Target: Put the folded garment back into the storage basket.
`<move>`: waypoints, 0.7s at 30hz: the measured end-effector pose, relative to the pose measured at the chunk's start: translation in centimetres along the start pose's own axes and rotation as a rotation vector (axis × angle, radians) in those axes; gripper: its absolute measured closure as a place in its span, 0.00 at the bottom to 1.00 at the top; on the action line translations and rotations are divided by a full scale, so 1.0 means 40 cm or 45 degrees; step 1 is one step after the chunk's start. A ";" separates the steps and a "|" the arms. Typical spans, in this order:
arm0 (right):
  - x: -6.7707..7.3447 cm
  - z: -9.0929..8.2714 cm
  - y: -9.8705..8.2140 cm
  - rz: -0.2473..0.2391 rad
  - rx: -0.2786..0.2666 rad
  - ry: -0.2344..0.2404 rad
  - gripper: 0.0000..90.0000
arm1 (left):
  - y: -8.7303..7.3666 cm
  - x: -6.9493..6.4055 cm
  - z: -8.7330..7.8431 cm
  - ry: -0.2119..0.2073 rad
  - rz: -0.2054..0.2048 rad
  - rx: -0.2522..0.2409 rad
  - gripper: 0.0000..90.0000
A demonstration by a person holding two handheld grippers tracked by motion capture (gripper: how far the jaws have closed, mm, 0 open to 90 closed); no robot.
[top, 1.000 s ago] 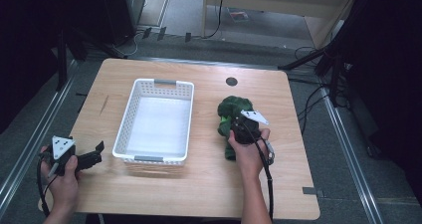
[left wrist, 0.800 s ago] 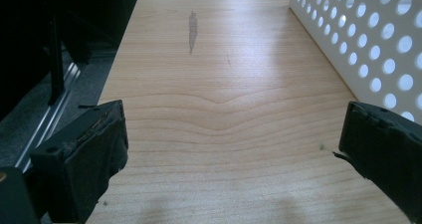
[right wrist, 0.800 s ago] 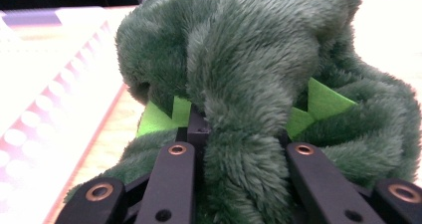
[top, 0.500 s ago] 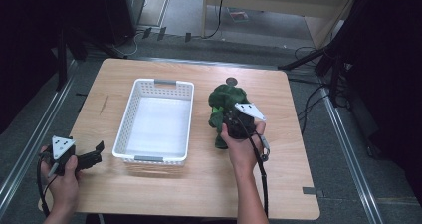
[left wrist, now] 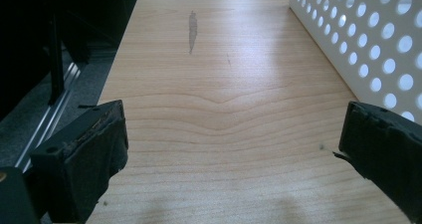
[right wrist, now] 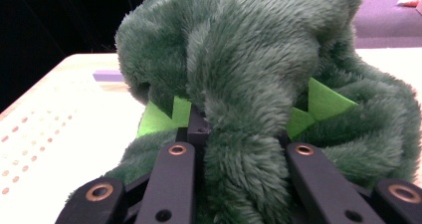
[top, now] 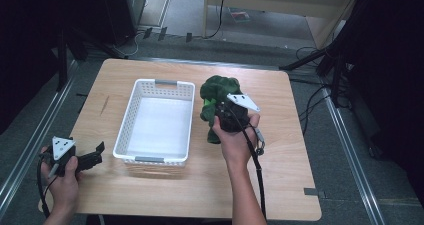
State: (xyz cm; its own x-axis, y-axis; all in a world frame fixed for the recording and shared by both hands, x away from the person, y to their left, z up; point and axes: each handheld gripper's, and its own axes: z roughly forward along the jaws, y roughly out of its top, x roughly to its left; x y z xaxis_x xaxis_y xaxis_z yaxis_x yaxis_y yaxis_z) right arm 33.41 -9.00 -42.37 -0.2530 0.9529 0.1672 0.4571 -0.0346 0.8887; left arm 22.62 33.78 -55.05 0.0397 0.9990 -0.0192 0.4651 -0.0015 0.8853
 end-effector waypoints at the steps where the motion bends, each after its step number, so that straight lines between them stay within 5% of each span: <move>1: 0.003 0.000 0.003 -0.002 -0.001 0.000 0.84 | 0.000 -0.001 0.000 0.002 -0.002 -0.001 0.00; 21: 0.103 -0.006 0.064 -0.020 0.006 0.061 0.84 | 0.000 0.000 0.000 0.002 0.002 -0.001 0.00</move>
State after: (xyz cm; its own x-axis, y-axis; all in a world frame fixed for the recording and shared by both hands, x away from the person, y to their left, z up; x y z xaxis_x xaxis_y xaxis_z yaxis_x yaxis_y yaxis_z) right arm 33.34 -5.22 -39.31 -0.3008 0.9377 0.1737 0.4564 -0.0183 0.8896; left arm 22.63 33.77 -55.06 0.0393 0.9991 -0.0168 0.4644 -0.0033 0.8856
